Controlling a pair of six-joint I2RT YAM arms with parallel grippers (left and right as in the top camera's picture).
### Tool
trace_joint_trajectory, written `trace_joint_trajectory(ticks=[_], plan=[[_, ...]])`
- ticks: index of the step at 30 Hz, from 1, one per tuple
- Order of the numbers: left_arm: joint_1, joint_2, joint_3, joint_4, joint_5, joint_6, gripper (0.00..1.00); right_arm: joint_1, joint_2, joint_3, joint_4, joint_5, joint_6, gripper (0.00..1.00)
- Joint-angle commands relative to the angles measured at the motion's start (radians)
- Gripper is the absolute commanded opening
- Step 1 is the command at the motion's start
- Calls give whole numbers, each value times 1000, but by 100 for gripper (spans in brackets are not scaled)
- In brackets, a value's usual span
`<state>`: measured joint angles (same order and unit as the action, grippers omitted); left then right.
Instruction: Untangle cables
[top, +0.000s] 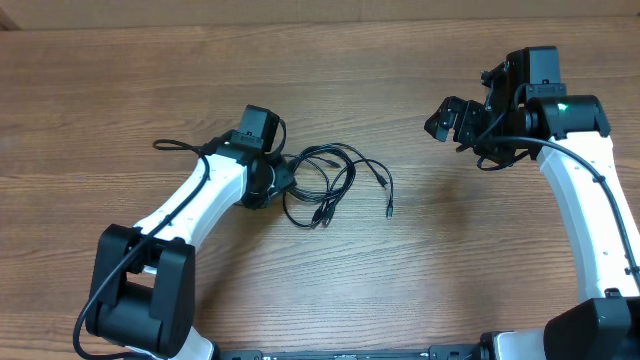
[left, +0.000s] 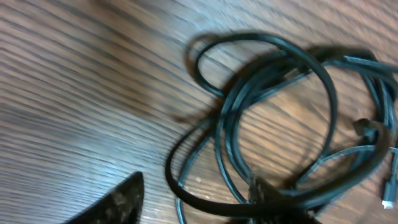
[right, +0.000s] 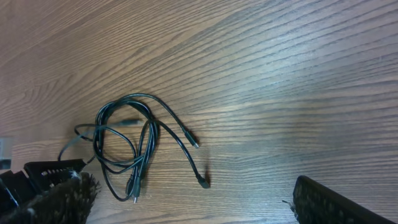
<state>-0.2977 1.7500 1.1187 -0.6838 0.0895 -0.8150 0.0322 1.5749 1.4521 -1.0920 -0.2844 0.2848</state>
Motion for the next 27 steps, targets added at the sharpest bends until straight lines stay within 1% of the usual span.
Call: trace_joint_trajectory(ticks=[1,2,3,4,6,8,13,16,18,20,22,23,25,26,27], plan=[[25,2,-3,0,-42,30,33,-5,-3,25,5,-6,3,100],[30,2,-3,0,-42,62,30,-5,-3,25,5,-6,3,100],[34,2,-3,-2,-51,101,30,-5,-3,25,5,-6,3,100],[37,2,-3,-5,-60,128,31,-5,-3,25,5,-6,3,100],[46,2,-3,-14,-80,157,38,-5,-3,25,5,-6,3,100],[63,2,-3,-24,-87,166,41,-5,-3,25,5,-6,3,100],[116,2,-3,-87,-195,165,49,-5,-3,25,5,-6,3,100],[153,2,-3,-119,-201,164,51,-5,-3,25,5,-6,3,100],[177,2,-3,-131,-191,164,52,-5,-3,25,5,-6,3,100],[197,2,-4,-138,-180,164,57,-5,-3,25,5,-6,3,100],[213,2,-3,-146,-163,164,59,-5,-3,25,5,-6,3,100],[217,2,-3,-149,-136,164,59,-5,-3,25,5,-6,3,100],[219,2,-3,-151,-64,166,64,-5,-3,25,5,-6,3,100],[219,2,-3,-149,-25,181,67,-5,-3,25,5,-6,3,100],[218,2,-3,-143,10,202,68,-5,-3,25,5,-6,3,100]])
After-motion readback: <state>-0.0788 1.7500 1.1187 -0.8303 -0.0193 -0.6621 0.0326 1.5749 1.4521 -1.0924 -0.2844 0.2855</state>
